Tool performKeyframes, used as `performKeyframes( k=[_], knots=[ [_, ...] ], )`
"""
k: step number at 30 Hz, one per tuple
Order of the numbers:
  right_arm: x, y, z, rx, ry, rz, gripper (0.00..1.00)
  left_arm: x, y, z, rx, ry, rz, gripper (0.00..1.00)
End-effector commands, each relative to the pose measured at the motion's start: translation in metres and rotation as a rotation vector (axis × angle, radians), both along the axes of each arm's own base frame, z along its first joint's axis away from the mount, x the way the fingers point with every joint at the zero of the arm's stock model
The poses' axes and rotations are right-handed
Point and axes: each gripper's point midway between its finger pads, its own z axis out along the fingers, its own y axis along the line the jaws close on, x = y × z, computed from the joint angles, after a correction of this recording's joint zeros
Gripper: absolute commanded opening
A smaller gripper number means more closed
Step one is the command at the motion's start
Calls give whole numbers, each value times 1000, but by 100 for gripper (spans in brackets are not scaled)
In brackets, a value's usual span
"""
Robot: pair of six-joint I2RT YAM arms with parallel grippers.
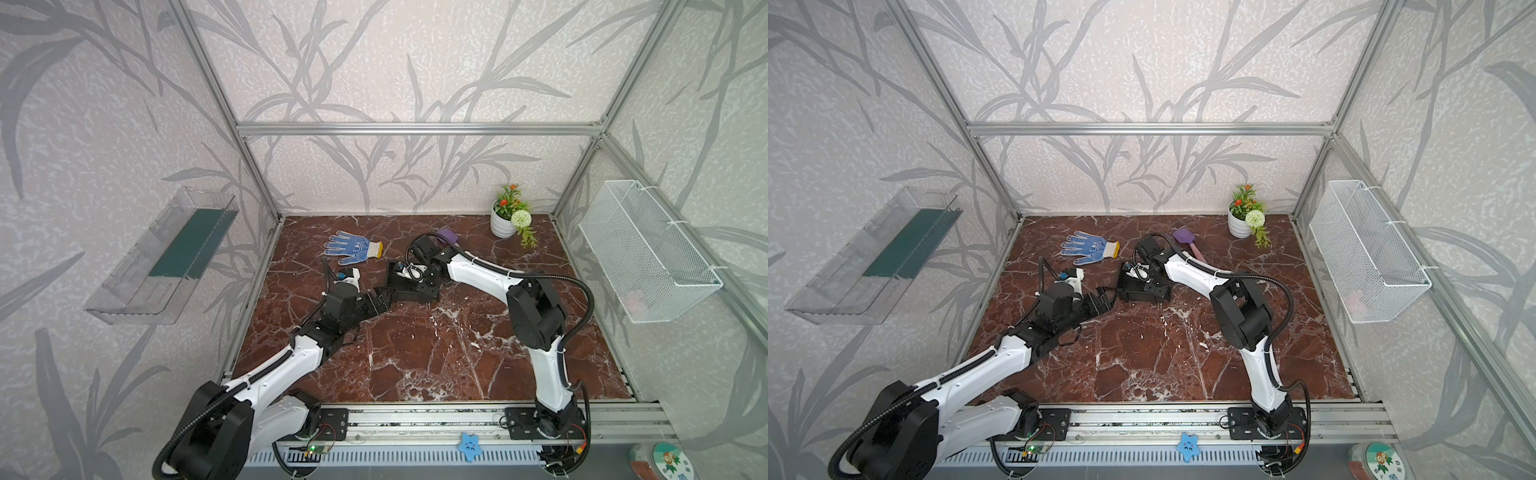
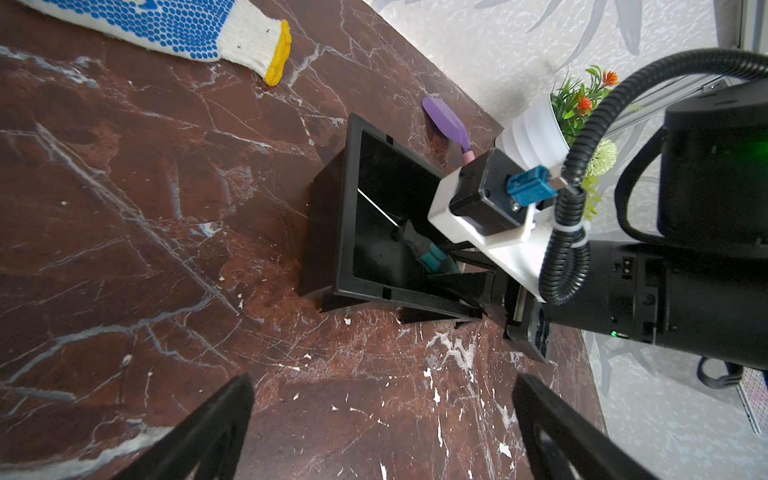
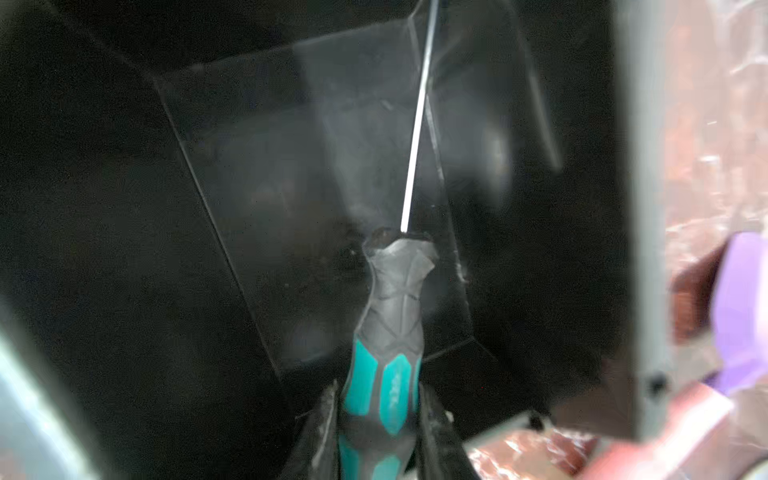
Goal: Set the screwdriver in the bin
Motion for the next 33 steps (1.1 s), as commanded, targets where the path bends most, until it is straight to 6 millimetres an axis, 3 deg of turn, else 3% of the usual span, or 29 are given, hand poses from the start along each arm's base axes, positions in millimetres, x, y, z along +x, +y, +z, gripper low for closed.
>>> performKeyframes(
  k=[1,10,19,26,33],
  knots=[
    [-4,9,4,41,32,-11,29,2,4,-2,21,6,15,99],
    [-2,10,5,49,28,-28,36,2,5,-2,26,4,19,99],
    [3,10,20,68,-10,-38,43,3,4,-1,17,6,22,99],
    [15,6,54,140,-102,-98,50,4,6,3,10,-1,38,99],
    [19,-8,104,317,-173,-205,62,7,6,6,11,-7,45,99]
  ],
)
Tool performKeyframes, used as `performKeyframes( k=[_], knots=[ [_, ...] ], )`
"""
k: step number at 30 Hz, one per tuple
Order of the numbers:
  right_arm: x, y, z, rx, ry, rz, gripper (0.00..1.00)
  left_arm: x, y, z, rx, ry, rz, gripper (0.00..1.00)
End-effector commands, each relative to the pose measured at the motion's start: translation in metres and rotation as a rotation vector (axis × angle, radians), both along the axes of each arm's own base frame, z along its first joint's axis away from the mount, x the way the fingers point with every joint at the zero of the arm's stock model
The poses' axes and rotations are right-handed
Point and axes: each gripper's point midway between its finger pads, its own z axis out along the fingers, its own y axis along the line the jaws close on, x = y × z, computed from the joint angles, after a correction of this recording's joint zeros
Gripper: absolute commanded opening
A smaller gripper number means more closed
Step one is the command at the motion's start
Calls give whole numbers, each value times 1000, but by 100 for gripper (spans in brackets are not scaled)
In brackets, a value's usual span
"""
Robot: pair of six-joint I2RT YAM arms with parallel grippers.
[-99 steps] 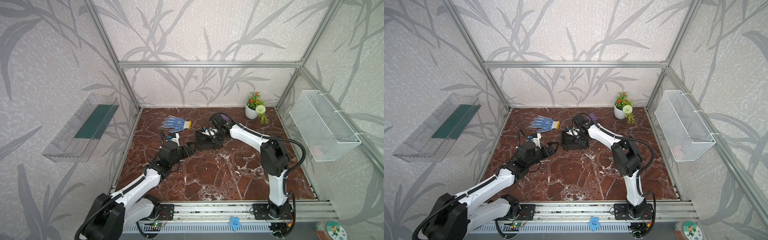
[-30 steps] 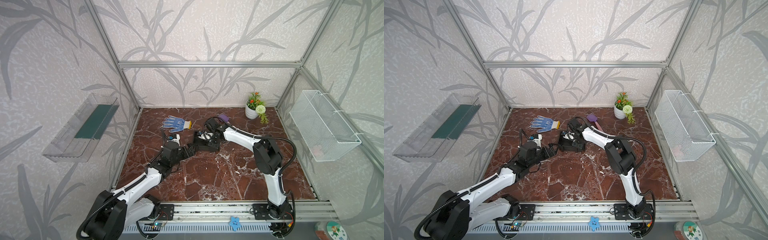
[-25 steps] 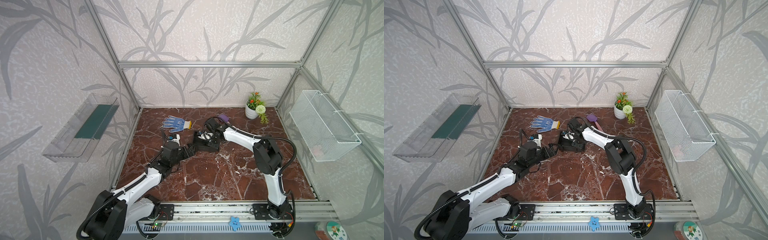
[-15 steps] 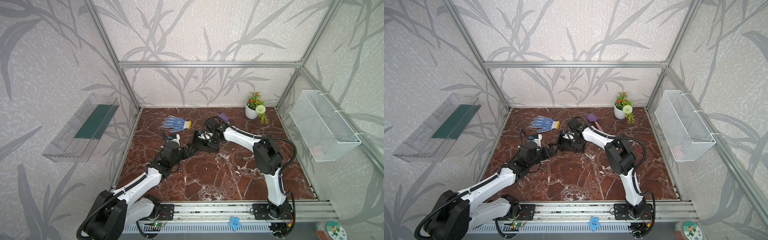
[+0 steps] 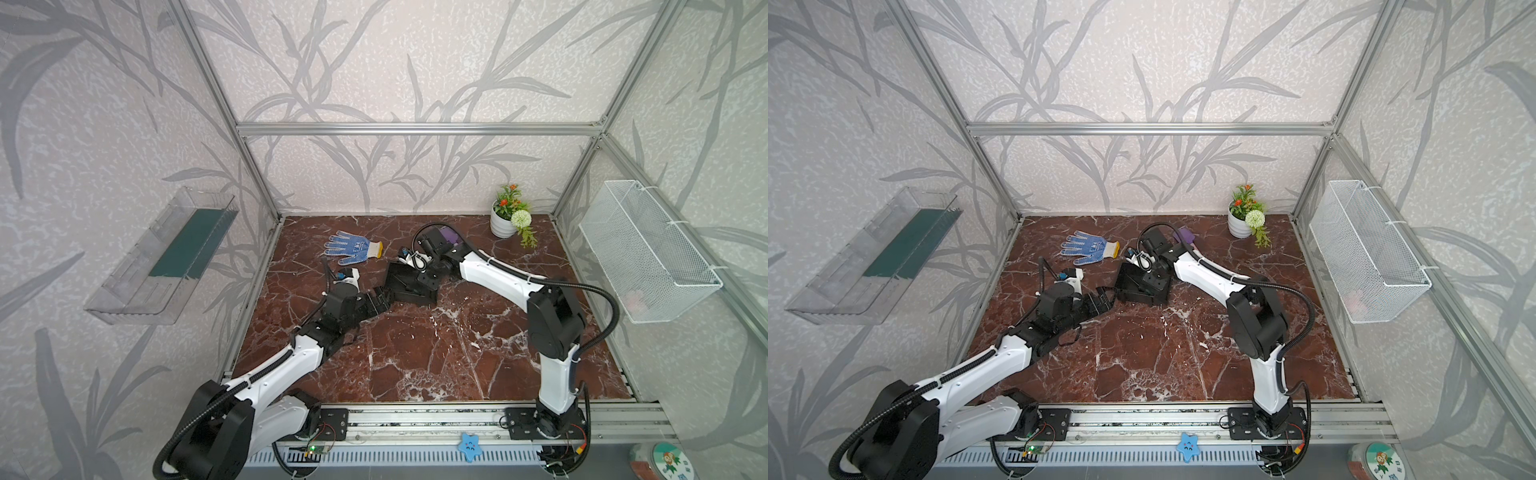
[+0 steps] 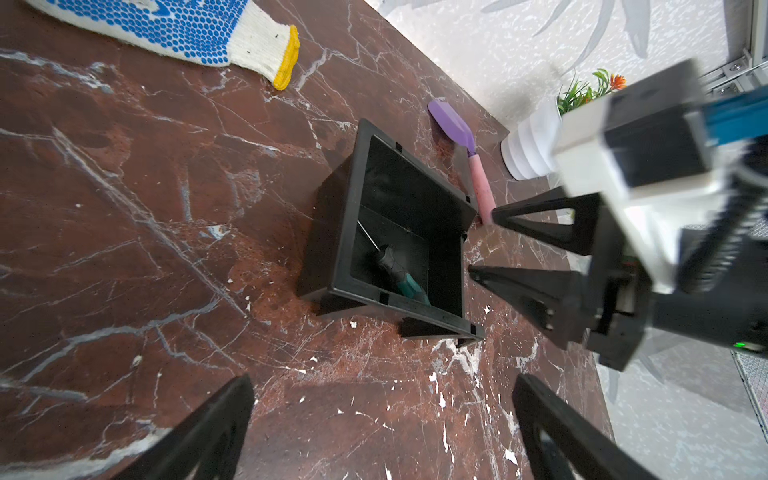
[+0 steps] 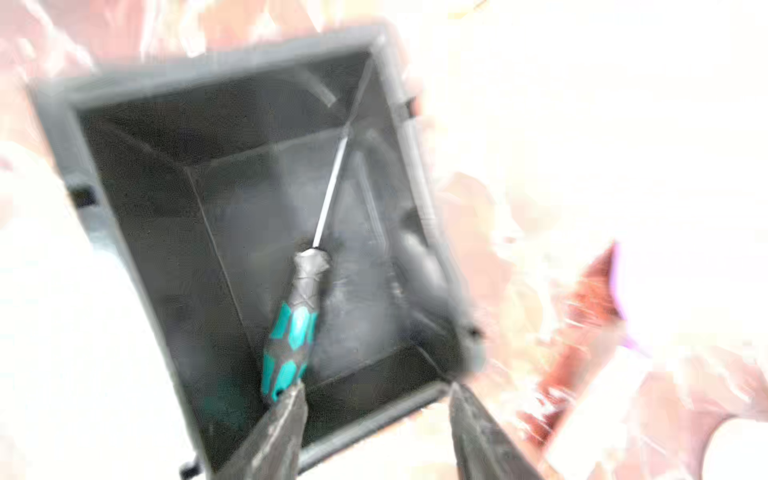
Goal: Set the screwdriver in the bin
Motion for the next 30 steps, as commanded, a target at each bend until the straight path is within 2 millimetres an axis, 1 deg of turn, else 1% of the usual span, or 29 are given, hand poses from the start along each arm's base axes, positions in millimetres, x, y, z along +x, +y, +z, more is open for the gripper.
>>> performKeyframes(
  k=[1,4,6,8,9,11,12,14,17,19,22,23,24,26,27,30],
  knots=[
    [6,-8,44,150,-68,-83,65,6,4,9,7,-14,30,99],
    [7,-18,62,222,-95,-135,70,10,7,14,19,-36,47,99],
    [10,-28,74,271,-119,-187,75,14,10,18,39,-55,61,99],
    [12,-40,91,346,-142,-241,82,18,16,25,69,-85,90,99],
    [12,-46,95,382,-147,-267,85,20,19,28,79,-98,108,99],
    [13,-63,106,471,-164,-343,92,24,28,36,103,-135,153,99],
    [14,-70,111,509,-176,-373,93,26,33,40,115,-153,177,99],
    [15,-92,118,573,-211,-461,99,30,46,50,151,-194,241,99],
    [16,-130,117,627,-262,-604,99,34,64,57,169,-234,345,99],
    [17,-160,112,625,-310,-727,99,38,70,61,189,-267,380,99],
    [13,-216,97,573,-393,-950,99,41,88,69,293,-293,453,99],
    [9,-233,90,553,-416,-1014,99,41,97,72,334,-304,491,99],
    [4,-250,81,523,-444,-1076,99,39,106,73,380,-313,531,99],
    [-8,-278,69,446,-522,-1172,99,35,124,78,463,-341,606,99],
    [-15,-290,63,406,-568,-1204,99,32,133,80,510,-356,643,99],
    [-31,-306,53,333,-640,-1223,99,21,157,83,664,-388,728,99]
  ],
)
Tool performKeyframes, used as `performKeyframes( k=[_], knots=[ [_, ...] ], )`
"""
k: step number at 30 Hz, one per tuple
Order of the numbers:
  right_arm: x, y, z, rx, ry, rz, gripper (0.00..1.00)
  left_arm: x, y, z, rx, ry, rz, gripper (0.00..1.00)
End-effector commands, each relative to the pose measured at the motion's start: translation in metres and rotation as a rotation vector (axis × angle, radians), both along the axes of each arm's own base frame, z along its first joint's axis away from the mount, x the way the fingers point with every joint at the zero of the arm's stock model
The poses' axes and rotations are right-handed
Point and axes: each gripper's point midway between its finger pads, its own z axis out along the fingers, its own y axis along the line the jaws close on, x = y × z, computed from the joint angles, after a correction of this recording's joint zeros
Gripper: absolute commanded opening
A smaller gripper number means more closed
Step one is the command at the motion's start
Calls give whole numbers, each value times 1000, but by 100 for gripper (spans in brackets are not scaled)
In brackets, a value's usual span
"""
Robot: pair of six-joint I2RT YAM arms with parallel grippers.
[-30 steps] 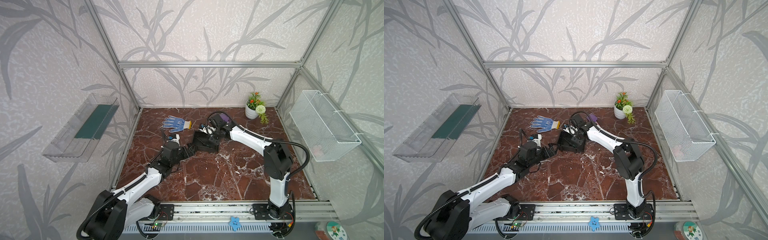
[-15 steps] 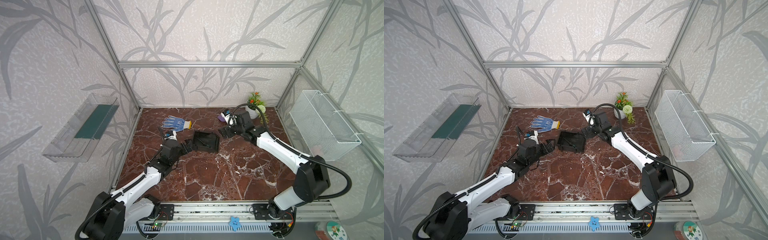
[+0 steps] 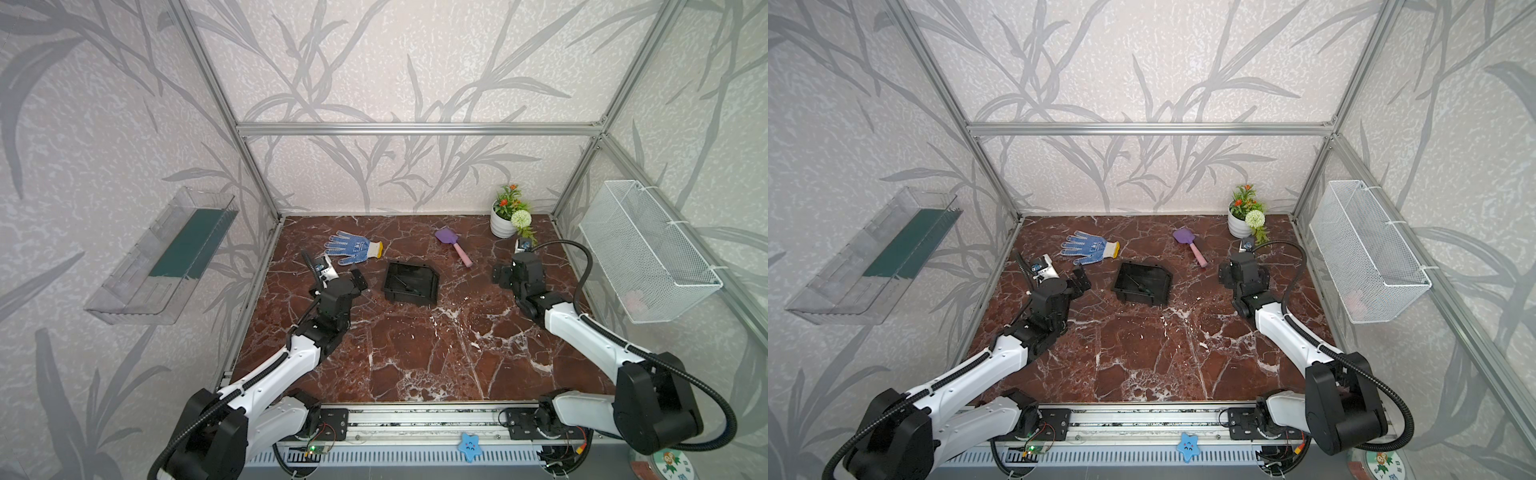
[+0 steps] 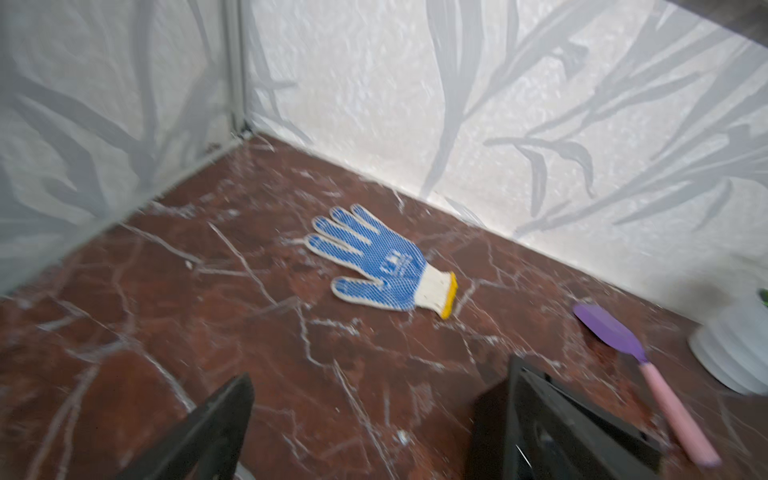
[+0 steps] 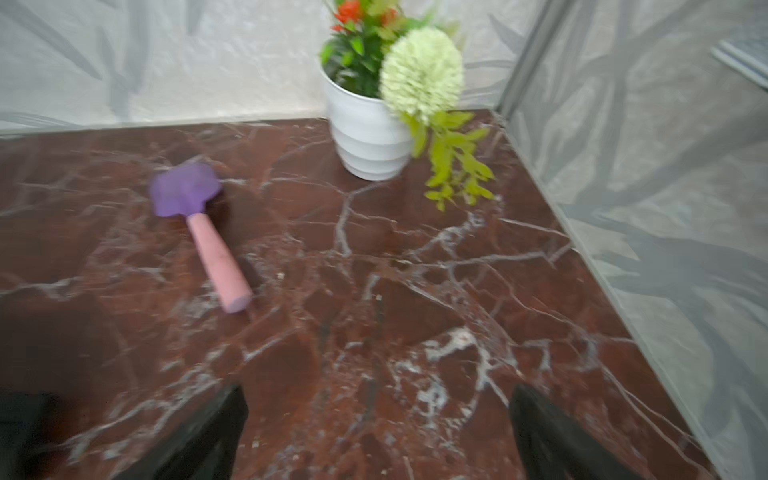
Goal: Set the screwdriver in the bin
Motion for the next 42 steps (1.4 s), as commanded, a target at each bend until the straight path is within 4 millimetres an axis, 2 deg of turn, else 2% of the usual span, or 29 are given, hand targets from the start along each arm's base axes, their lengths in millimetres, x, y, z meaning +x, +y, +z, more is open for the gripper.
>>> performKeyframes(
  k=[1,4,7,15,17,22,24,28,36,42],
  knots=[
    [-11,-32,20,-88,-136,-159,99,-19,47,18,209,-53,228,99],
    [-22,-41,8,-111,-148,-193,99,-37,71,17,307,-52,348,99],
    [-27,-45,-2,-118,-137,-216,99,-42,86,6,369,-30,382,99],
    [-28,-52,-26,-158,-110,-254,99,-29,119,-43,445,122,471,99],
    [-29,-52,-25,-163,-116,-262,99,-20,120,-51,454,131,455,99],
    [-25,-47,-20,-170,-182,-216,99,6,108,-54,467,43,363,99],
    [-24,-45,-20,-167,-208,-199,99,16,106,-63,474,78,345,99],
    [-17,-40,-22,-174,-226,-169,99,32,98,-69,512,142,294,99],
    [-14,-36,-25,-178,-232,-152,99,34,98,-70,518,155,292,99],
    [-23,-37,-22,-179,-279,-161,99,24,98,-68,496,95,284,99]
  ],
)
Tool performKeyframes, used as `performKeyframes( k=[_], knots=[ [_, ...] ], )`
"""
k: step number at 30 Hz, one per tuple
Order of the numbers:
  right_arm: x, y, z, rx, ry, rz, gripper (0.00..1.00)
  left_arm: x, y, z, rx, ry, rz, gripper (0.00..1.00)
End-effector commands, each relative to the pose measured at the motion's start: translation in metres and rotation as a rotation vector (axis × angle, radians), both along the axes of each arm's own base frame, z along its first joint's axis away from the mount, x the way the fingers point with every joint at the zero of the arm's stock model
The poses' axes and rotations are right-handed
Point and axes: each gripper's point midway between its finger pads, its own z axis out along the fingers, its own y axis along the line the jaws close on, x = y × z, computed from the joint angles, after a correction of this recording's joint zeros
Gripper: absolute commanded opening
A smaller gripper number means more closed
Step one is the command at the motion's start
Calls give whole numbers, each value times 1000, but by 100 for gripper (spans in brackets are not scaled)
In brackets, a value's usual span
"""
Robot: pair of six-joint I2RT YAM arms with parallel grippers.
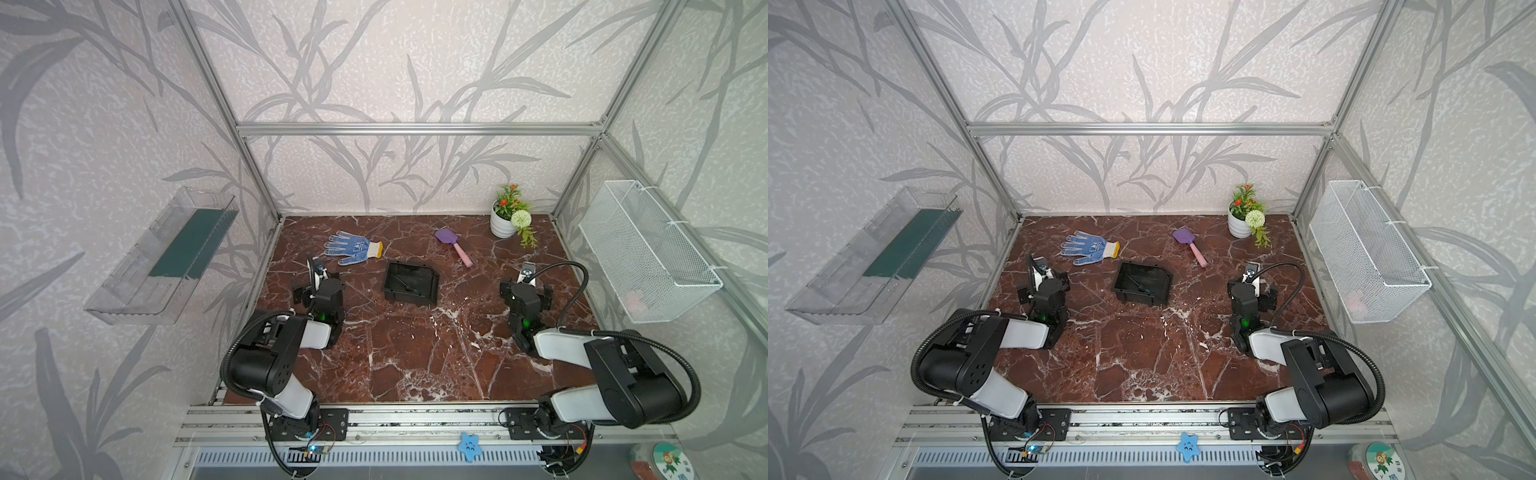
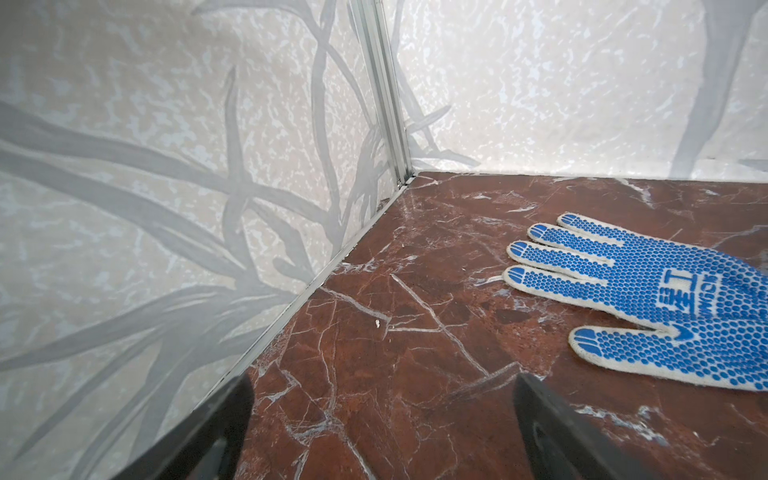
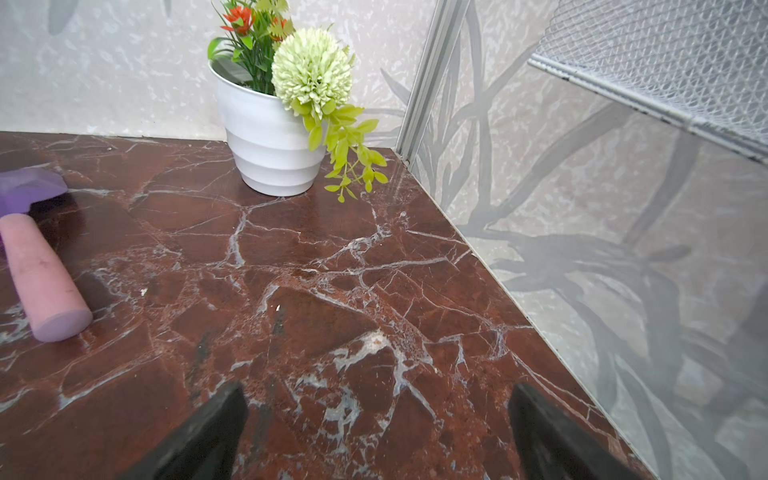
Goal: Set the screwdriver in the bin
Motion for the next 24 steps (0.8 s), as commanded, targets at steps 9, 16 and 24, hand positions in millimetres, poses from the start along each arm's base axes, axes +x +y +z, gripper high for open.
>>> performKeyframes(
  k=[9,16,24],
  knots=[
    [-6,-2,12,5,-85,-6,99,-9,-5,5,-11,-73,-73,99],
    [0,7,10,-4,-63,48,99,-1,-6,-9,-112,-41,-197,99],
    [35,17,-25,120,39,289,99,11,7,-26,-185,32,-172,99]
  ],
)
